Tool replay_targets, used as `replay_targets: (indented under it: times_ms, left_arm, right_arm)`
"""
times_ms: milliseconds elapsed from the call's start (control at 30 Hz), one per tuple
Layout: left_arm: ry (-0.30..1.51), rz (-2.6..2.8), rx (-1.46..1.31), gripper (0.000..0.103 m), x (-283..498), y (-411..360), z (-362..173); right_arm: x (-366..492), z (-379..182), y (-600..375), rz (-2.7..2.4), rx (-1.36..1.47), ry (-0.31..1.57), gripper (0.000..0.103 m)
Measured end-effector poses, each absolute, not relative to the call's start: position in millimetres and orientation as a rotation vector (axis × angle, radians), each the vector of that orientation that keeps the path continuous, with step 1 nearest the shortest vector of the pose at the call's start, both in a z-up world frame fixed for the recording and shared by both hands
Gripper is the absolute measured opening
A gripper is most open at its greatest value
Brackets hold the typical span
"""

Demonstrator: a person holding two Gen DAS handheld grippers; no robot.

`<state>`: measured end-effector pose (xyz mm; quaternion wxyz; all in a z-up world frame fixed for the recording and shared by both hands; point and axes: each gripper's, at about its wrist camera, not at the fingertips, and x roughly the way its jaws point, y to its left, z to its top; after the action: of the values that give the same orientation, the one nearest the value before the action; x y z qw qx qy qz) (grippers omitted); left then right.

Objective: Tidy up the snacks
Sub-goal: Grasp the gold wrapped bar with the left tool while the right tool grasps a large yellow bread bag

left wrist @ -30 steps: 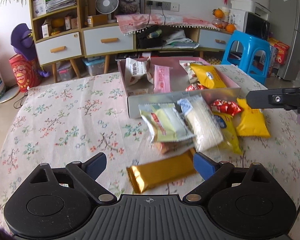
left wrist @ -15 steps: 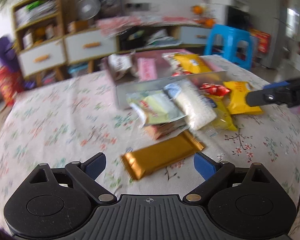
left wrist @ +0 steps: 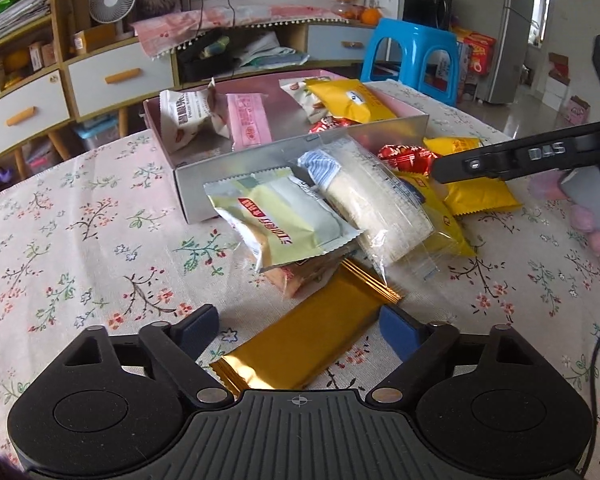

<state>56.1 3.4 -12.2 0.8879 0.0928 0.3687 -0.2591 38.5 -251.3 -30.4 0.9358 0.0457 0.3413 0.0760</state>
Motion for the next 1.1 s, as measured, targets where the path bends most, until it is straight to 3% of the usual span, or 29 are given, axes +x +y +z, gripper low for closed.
replay_targets:
  times_ms: [367, 500, 733, 933, 1000, 1100]
  left_arm:
    - [0.787, -0.407, 0.136, 0.046, 30, 5, -4]
    - [0.828, -0.421, 0.121, 0.043, 23, 4, 0]
    - [0.806, -0.431, 0.118, 0.046, 23, 2, -2]
    - [0.805, -0.419, 0.159, 0.042, 19, -3, -2]
    - [0.808, -0.413, 0.167, 0.034, 18, -4, -1]
    - [0.815, -0.401, 0.154, 0.031, 17, -3, 0]
  right_arm:
    - [35, -48, -274, 0.086, 0.067, 0.78, 0.085]
    - [28, -44, -282, 0.08, 0.073, 0.793, 0.077]
    - [30, -38, -276, 0.131, 0.076, 0.781, 0.073]
    - [37, -42, -270, 0.145, 0.047, 0.788, 0.06]
    - [37, -41, -269, 0.14, 0.02, 0.782, 0.05]
    - [35, -40, -269, 0.13, 0.012, 0.778, 0.042]
